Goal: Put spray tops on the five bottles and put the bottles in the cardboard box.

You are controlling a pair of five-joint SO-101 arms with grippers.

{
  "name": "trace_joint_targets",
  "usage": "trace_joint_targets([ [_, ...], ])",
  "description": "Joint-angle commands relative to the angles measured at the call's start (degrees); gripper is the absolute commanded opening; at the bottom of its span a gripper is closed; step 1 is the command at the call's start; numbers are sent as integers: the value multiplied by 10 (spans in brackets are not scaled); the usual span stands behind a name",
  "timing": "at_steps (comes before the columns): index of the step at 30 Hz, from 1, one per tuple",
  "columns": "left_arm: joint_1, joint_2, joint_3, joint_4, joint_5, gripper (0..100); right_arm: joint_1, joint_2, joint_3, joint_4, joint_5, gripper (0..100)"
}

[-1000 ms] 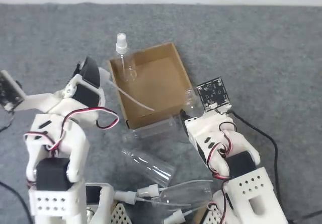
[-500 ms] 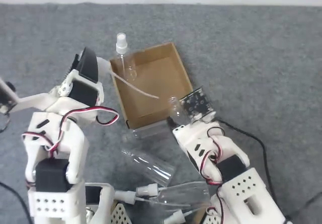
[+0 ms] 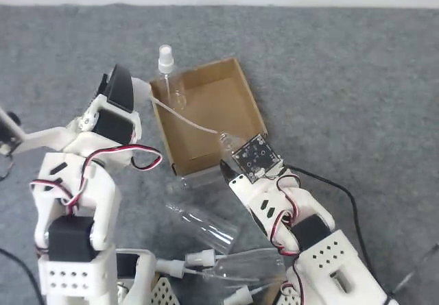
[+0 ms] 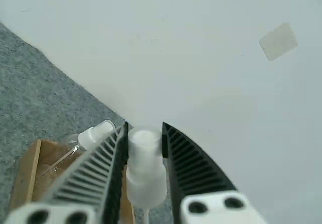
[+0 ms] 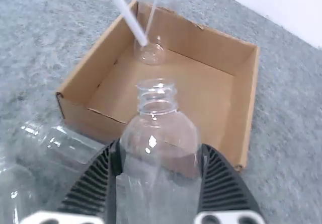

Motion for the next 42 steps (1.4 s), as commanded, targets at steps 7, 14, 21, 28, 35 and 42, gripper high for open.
trace_joint_targets([
  [7,-47,-17,15,-3,6,10,-22,-17,25,-75,21,40],
  [14,-46,-17,16,18,5,10,-23,-17,51,-118,51,40],
  [21,-44,-17,28,16,4,10,-23,-17,56,-129,57,40],
  [28,-17,-17,50,13,3,10,-24,-17,56,-126,55,40],
  [35,-18,-17,110,-62,-24,10,-44,-17,57,-123,57,40],
  [42,-14,-17,131,-70,-24,10,-44,-17,57,-124,57,40],
])
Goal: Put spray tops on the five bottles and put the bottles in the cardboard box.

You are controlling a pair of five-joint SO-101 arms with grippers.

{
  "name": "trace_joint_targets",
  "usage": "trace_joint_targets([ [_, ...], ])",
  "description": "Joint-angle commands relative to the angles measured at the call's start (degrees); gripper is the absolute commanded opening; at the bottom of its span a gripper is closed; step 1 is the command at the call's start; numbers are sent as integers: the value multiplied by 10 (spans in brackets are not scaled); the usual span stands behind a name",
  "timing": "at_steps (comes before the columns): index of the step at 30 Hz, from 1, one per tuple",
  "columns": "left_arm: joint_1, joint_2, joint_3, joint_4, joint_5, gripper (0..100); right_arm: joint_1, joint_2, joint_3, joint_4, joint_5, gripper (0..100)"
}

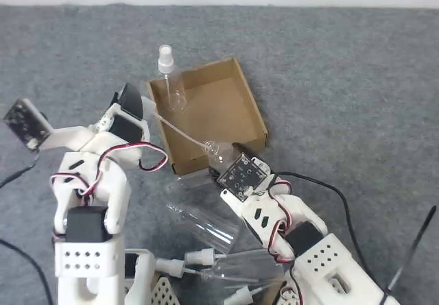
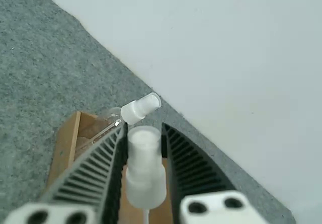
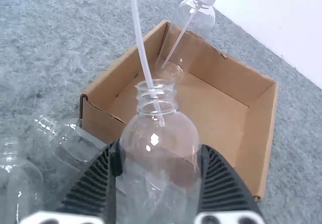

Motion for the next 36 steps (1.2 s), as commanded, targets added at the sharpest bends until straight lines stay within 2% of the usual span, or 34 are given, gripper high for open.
trace_joint_targets([
  [1,1,-17,-4,-21,-9,10,-5,-17,-7,-9,7,40],
  [7,6,-16,7,-24,-10,10,-4,-17,-6,-8,4,40],
  [15,93,-16,33,-24,-39,10,-3,-17,-6,-9,4,7],
  [25,105,-15,46,-24,-45,11,-3,-17,-6,-8,4,7],
  [32,185,-16,74,-24,-87,11,-3,-17,-6,-8,4,7],
  [36,186,-16,76,-23,-90,11,-3,-18,1,-8,4,7],
])
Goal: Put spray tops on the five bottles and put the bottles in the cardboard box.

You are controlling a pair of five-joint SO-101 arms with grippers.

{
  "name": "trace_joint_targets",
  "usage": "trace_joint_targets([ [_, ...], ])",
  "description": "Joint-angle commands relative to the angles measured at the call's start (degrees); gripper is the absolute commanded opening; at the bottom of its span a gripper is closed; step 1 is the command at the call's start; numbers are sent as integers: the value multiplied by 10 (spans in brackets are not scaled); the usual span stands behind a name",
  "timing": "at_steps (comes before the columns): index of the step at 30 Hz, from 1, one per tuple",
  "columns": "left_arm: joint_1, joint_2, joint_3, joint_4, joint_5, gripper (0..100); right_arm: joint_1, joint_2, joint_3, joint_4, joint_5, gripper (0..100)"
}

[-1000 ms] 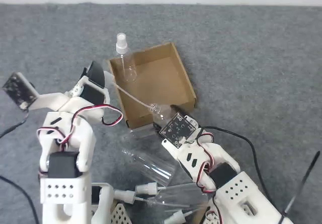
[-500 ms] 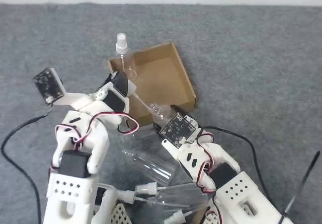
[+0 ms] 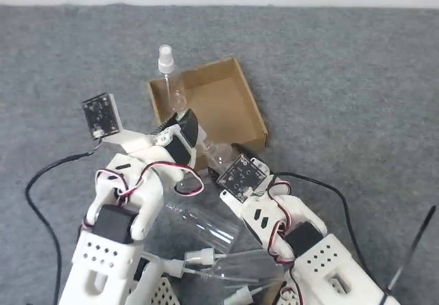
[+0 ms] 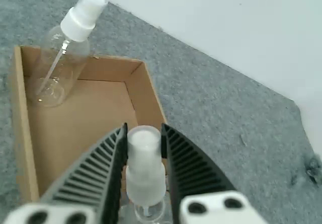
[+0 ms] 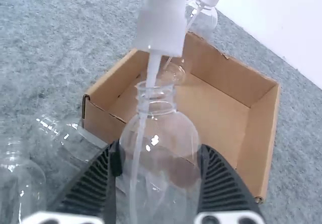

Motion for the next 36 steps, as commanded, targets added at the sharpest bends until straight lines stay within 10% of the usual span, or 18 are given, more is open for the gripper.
trace_joint_targets([
  [1,9,-16,-7,-17,-11,11,0,-18,-4,-8,3,7],
  [28,72,-16,15,3,-94,15,0,-18,-4,-8,3,7],
  [36,71,-17,15,41,-91,241,13,-18,-5,-8,2,7],
])
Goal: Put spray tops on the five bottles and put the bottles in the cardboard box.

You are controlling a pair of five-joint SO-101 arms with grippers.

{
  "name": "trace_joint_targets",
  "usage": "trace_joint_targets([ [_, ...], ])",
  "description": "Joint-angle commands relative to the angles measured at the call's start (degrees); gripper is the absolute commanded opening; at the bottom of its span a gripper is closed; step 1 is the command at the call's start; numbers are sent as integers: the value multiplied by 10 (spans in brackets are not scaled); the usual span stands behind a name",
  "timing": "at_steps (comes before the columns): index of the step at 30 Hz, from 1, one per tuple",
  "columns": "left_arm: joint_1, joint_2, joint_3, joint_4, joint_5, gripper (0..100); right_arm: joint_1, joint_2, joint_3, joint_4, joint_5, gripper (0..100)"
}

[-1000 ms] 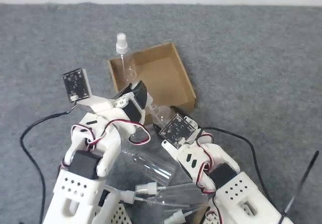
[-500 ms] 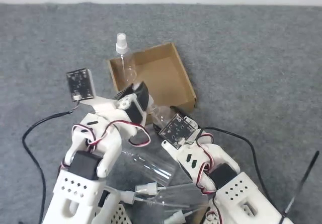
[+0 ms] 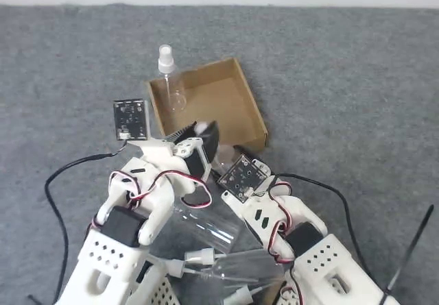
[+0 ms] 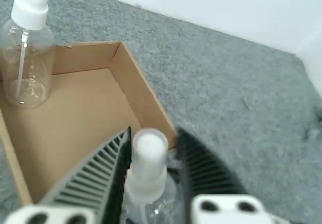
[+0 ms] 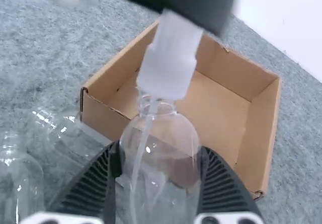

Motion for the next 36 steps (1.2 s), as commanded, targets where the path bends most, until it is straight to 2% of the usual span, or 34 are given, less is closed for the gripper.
trace_joint_targets([
  [1,5,-17,-10,44,-3,259,16,-19,-11,-8,3,7],
  [4,4,-17,-16,49,-3,267,29,-23,-12,-11,3,7],
  [12,-64,-17,-40,53,-3,269,28,-145,23,31,3,7],
  [20,-69,-25,-53,62,25,272,27,-285,63,84,2,7],
  [31,-68,-240,-67,158,58,273,26,-318,83,84,2,7],
  [36,-69,-294,-29,142,58,273,11,-318,84,85,3,7],
])
